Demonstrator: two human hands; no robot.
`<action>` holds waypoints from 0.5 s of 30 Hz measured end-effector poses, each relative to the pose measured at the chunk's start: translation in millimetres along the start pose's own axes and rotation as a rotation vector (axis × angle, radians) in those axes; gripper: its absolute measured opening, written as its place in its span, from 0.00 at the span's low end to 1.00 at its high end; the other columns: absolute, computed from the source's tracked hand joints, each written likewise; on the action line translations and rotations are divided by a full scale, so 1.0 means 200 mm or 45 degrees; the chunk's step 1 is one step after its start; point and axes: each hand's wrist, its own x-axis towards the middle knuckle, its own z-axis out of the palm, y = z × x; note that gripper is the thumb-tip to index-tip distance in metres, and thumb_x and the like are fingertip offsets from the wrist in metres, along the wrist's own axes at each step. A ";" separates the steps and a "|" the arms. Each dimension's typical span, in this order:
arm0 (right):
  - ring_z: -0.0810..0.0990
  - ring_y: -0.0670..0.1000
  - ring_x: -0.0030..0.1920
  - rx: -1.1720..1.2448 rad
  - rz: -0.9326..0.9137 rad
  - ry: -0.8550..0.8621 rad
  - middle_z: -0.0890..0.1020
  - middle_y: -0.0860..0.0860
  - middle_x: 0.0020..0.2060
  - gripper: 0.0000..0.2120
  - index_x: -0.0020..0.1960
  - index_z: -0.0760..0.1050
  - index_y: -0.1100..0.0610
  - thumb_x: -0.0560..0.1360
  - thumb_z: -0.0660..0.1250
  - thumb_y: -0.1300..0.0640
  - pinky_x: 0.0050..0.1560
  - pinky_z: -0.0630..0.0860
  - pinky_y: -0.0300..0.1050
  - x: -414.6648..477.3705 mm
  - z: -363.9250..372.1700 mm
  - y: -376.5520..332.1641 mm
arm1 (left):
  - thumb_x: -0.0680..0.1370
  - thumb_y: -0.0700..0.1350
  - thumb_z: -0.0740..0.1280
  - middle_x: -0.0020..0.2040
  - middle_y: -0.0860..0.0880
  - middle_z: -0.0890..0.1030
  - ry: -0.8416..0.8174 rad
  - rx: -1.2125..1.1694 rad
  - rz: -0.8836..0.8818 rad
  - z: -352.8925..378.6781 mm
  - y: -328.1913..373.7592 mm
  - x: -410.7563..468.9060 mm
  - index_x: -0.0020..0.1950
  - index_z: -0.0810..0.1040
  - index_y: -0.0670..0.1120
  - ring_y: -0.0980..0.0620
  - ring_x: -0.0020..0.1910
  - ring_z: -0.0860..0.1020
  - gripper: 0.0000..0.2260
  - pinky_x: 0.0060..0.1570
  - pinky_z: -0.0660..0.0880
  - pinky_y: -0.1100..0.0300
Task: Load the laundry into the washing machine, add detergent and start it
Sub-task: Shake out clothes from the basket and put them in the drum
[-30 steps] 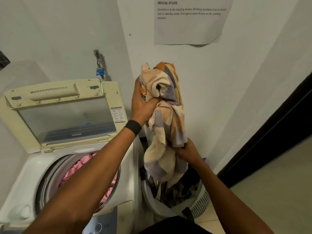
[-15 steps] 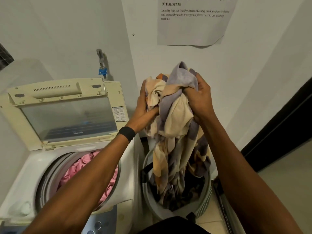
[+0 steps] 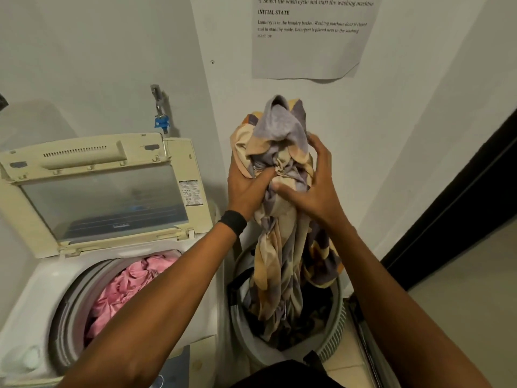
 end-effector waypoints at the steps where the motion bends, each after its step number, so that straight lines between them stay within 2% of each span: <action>1: 0.61 0.54 0.80 -0.069 0.120 0.001 0.59 0.49 0.81 0.56 0.83 0.48 0.46 0.67 0.81 0.41 0.78 0.61 0.64 -0.09 -0.01 0.09 | 0.69 0.49 0.75 0.67 0.47 0.80 0.005 -0.004 0.008 0.00 0.01 0.01 0.73 0.72 0.44 0.50 0.67 0.79 0.34 0.70 0.74 0.45; 2: 0.59 0.53 0.81 -0.145 0.280 -0.016 0.58 0.46 0.81 0.59 0.83 0.43 0.40 0.66 0.79 0.35 0.78 0.60 0.65 -0.19 0.00 0.19 | 0.69 0.48 0.75 0.67 0.47 0.80 0.008 -0.010 0.020 0.00 0.02 0.02 0.73 0.72 0.44 0.51 0.67 0.79 0.33 0.70 0.74 0.47; 3: 0.62 0.54 0.80 -0.230 0.453 -0.072 0.61 0.47 0.81 0.60 0.83 0.43 0.40 0.65 0.78 0.31 0.77 0.61 0.63 -0.30 0.02 0.29 | 0.70 0.46 0.75 0.67 0.48 0.80 0.015 -0.020 0.029 0.00 0.03 0.03 0.73 0.72 0.44 0.52 0.67 0.79 0.32 0.71 0.74 0.49; 4: 0.64 0.55 0.79 -0.306 0.578 -0.170 0.64 0.48 0.79 0.59 0.83 0.47 0.44 0.65 0.77 0.29 0.76 0.64 0.57 -0.41 0.06 0.37 | 0.70 0.45 0.75 0.67 0.48 0.80 0.023 -0.039 0.033 0.00 0.03 0.04 0.73 0.72 0.45 0.52 0.67 0.79 0.31 0.71 0.74 0.50; 6: 0.67 0.52 0.76 -0.268 0.619 -0.369 0.69 0.49 0.75 0.52 0.81 0.57 0.50 0.67 0.79 0.36 0.71 0.64 0.34 -0.57 0.17 0.46 | 0.70 0.45 0.75 0.67 0.49 0.80 0.036 -0.046 0.028 0.01 0.03 0.05 0.73 0.72 0.46 0.53 0.67 0.78 0.32 0.71 0.74 0.49; 7: 0.71 0.51 0.74 -0.195 0.582 -0.385 0.73 0.49 0.71 0.44 0.78 0.64 0.53 0.69 0.80 0.42 0.65 0.65 0.26 -0.59 0.20 0.47 | 0.70 0.47 0.75 0.68 0.49 0.80 0.036 -0.028 0.023 0.02 0.03 0.05 0.74 0.72 0.46 0.53 0.67 0.78 0.33 0.71 0.74 0.48; 8: 0.75 0.52 0.70 -0.145 0.569 -0.359 0.77 0.49 0.66 0.34 0.74 0.70 0.54 0.72 0.78 0.47 0.59 0.68 0.23 -0.57 0.22 0.48 | 0.69 0.48 0.75 0.68 0.49 0.80 0.042 -0.008 0.021 0.02 0.02 0.05 0.74 0.71 0.46 0.52 0.68 0.78 0.34 0.71 0.74 0.47; 9: 0.79 0.54 0.66 -0.122 0.539 -0.334 0.80 0.49 0.62 0.27 0.69 0.74 0.54 0.74 0.76 0.49 0.56 0.71 0.24 -0.55 0.22 0.46 | 0.69 0.49 0.75 0.68 0.49 0.79 0.060 0.017 0.019 0.01 0.02 0.05 0.74 0.71 0.46 0.52 0.68 0.78 0.34 0.71 0.74 0.47; 10: 0.81 0.53 0.63 -0.126 0.509 -0.323 0.82 0.49 0.59 0.24 0.66 0.76 0.52 0.73 0.74 0.45 0.56 0.75 0.28 -0.51 0.18 0.43 | 0.69 0.50 0.75 0.69 0.48 0.79 0.089 0.043 0.034 0.00 0.02 0.05 0.75 0.70 0.45 0.51 0.68 0.77 0.35 0.71 0.74 0.47; 12: 0.83 0.50 0.60 -0.159 0.426 -0.290 0.84 0.48 0.57 0.25 0.63 0.78 0.49 0.71 0.69 0.38 0.58 0.81 0.42 -0.43 0.07 0.33 | 0.68 0.54 0.75 0.70 0.45 0.77 0.165 0.177 0.107 -0.08 0.02 0.10 0.76 0.68 0.44 0.51 0.68 0.76 0.39 0.70 0.74 0.52; 13: 0.83 0.49 0.60 -0.121 0.389 -0.231 0.84 0.48 0.56 0.24 0.64 0.79 0.50 0.72 0.69 0.39 0.58 0.81 0.46 -0.38 0.00 0.26 | 0.67 0.56 0.75 0.69 0.44 0.76 0.179 0.297 0.149 -0.13 0.01 0.12 0.77 0.68 0.44 0.51 0.67 0.75 0.41 0.66 0.73 0.58; 15: 0.84 0.49 0.58 -0.038 0.193 -0.048 0.85 0.49 0.55 0.19 0.64 0.78 0.56 0.76 0.72 0.50 0.53 0.82 0.46 -0.25 -0.13 0.11 | 0.66 0.57 0.77 0.69 0.42 0.73 0.132 0.546 0.207 -0.23 -0.03 0.12 0.78 0.66 0.44 0.53 0.63 0.75 0.44 0.57 0.72 0.63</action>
